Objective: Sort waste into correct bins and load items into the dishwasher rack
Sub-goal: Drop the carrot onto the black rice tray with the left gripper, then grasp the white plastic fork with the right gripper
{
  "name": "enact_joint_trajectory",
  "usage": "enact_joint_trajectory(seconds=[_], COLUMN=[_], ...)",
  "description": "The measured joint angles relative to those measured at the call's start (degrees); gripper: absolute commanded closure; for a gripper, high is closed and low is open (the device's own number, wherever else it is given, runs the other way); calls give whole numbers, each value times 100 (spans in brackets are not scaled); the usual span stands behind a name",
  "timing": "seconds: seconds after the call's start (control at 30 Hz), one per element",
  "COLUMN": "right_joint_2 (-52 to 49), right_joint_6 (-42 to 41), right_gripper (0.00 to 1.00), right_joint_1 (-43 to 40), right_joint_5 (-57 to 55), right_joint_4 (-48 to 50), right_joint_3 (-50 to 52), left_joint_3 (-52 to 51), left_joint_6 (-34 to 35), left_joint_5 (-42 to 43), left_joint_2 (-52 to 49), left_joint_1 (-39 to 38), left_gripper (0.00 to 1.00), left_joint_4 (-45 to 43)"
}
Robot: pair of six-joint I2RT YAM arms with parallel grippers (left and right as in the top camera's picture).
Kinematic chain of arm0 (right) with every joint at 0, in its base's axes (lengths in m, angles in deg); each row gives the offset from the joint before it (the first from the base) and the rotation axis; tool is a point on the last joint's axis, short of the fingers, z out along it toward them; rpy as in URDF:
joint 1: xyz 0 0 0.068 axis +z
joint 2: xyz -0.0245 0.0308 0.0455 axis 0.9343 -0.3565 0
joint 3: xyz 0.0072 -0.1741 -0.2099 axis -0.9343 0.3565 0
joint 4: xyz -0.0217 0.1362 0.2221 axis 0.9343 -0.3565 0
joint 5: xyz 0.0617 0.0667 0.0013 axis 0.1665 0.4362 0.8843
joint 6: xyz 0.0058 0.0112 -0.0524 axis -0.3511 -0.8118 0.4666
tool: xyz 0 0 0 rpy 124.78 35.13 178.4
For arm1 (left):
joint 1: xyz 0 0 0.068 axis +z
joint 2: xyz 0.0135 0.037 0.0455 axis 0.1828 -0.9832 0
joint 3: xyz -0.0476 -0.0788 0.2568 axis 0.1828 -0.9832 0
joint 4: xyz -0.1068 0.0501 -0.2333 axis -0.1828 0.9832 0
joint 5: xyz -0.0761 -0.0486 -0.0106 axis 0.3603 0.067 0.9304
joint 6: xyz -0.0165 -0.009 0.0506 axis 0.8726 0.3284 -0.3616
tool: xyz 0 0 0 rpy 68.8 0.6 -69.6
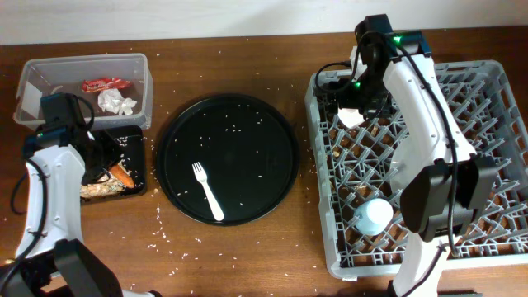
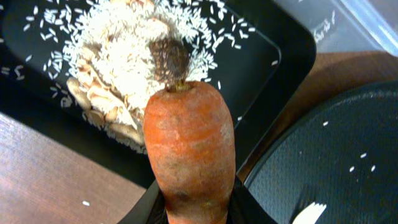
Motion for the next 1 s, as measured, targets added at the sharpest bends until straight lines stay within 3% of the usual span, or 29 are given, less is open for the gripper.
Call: enact_joint_trajectory(seconds=[0.1,0.27,0.33,0.37,0.4,0.43,0.5,0.63,0.73,0.83,1.0], right_joint_2=[0,0,0,0,0,0,0,0,0,0,0], right_joint_6=[0,-4,0,-2,0,-4,-2,-4,168,297,133], right_gripper=[9,9,9,9,9,9,9,13,13,13,13], right_joint_1=[0,0,4,4,4,4,4,7,83,474,1961], right_joint_5=[0,0,0,0,0,2,7,46,94,197,332], right_joint_4=[-44,-142,-168,-168,-168,-173,-168,-125,-81,15,553], right_joint_3=[0,0,0,0,0,0,0,0,-15,-243,-269], left_joint_3=[-330,-1150,-1440,-1543,-1626,-1650,-1663,-1659,-1499,-1292,-1226], left_joint_6=[48,833,1296,1467,1591,1646,1781,1620,1056,321,-105], left_joint_5=[-83,-426,-763,-946,-1128,-1213,-1405,-1410,-1073,-424,72], left_joint_2=[2,2,2,2,2,2,2,9,299,1244,1766], left_joint_1=[0,0,0,0,0,0,0,0,0,0,0], left_gripper=[88,89,80,75,64,46,24,9,8,8,8], left_joint_4=[-551,-1812,-2225,-2363,-2457,-2474,-2522,-2524,-2400,-2376,-2194])
